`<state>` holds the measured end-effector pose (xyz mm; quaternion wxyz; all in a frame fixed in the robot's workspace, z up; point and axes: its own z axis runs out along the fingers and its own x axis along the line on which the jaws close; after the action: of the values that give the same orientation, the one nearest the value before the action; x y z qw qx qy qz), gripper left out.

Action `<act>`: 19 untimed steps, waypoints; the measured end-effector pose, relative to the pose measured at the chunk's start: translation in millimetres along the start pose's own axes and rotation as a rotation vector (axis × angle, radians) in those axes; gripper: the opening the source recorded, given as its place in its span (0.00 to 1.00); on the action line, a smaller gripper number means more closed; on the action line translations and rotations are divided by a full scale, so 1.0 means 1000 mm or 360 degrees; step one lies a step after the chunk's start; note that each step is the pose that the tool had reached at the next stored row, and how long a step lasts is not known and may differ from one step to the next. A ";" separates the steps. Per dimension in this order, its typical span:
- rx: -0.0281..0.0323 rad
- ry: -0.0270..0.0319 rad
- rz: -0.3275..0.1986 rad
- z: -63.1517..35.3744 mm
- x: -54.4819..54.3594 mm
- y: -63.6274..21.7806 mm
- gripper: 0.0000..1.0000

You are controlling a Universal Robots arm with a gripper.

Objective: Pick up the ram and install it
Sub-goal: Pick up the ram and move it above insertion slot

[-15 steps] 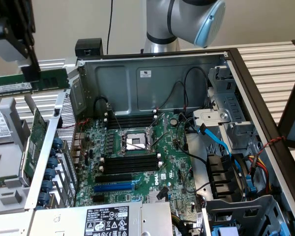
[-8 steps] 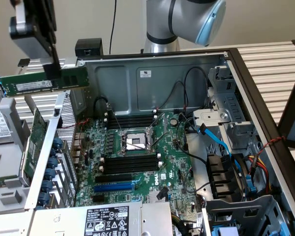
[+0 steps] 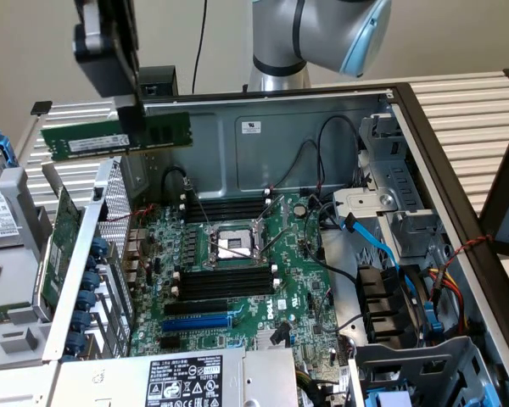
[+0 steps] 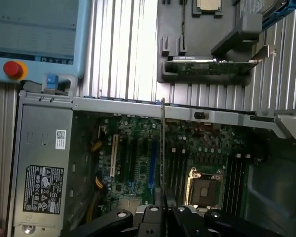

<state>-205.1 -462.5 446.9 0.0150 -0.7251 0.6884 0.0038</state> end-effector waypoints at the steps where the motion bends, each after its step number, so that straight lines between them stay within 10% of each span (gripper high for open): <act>1: -0.00001 0.00001 0.0000 0.0002 0.000 -0.0047 0.12; 19: 0.00013 0.00001 0.0002 0.0096 -0.016 -0.0639 0.12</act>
<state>-142.0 -442.7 438.8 0.0152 -0.7247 0.6889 0.0035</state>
